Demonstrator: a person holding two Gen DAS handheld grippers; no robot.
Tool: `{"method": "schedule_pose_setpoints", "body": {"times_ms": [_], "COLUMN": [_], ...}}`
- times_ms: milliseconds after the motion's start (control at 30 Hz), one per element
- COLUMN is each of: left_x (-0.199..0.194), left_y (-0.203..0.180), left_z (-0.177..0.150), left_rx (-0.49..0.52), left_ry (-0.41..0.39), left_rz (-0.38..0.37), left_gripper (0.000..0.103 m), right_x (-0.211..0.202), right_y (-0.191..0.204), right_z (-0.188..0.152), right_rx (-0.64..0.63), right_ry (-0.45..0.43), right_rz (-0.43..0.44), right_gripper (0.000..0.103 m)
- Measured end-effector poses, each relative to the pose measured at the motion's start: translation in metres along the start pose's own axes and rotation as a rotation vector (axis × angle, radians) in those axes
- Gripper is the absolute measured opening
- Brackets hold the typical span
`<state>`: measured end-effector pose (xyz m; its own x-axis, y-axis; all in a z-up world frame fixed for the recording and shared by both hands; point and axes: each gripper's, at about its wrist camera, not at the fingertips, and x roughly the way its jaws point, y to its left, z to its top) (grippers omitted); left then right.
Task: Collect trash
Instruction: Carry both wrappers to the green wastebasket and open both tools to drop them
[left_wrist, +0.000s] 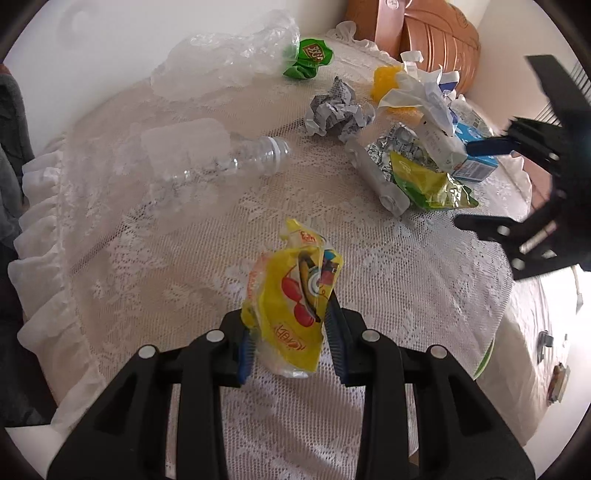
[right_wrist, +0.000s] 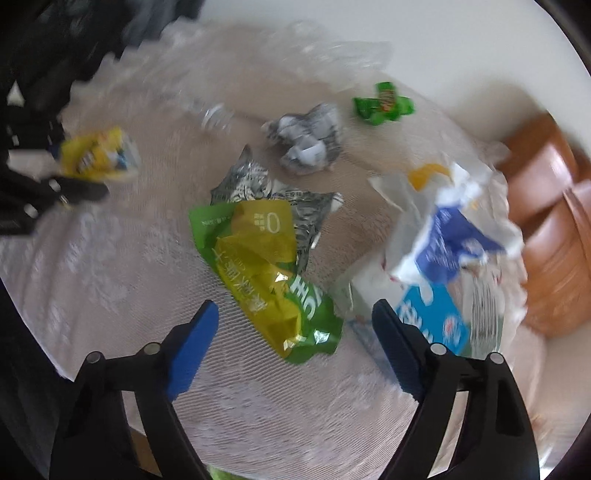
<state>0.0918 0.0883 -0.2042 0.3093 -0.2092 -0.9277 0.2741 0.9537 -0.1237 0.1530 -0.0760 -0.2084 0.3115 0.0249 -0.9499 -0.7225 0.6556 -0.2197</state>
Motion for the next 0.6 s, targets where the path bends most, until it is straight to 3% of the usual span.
{"method": "schedule_pose_setpoints", "body": {"times_ms": [133, 333, 600], "left_x": [-0.003, -0.009, -0.009], "left_y": [0.004, 0.015, 0.019], "left_z": [-0.002, -0.010, -0.008], "left_rx": [0.000, 0.013, -0.004], "left_ry": [-0.008, -0.016, -0.028], "left_rz": [-0.008, 0.005, 0.005], "left_gripper": [0.033, 0.033, 0.033], "right_x": [0.009, 0.007, 0.007], "right_y": [0.003, -0.001, 0.023], "right_z": [0.010, 0.015, 0.015], "right_rx": [-0.097, -0.131, -0.179], "right_ry": [0.022, 0.029, 0.046], "right_rz": [-0.040, -0.060, -0.121], "right_gripper": [0.083, 0.062, 0.060]}}
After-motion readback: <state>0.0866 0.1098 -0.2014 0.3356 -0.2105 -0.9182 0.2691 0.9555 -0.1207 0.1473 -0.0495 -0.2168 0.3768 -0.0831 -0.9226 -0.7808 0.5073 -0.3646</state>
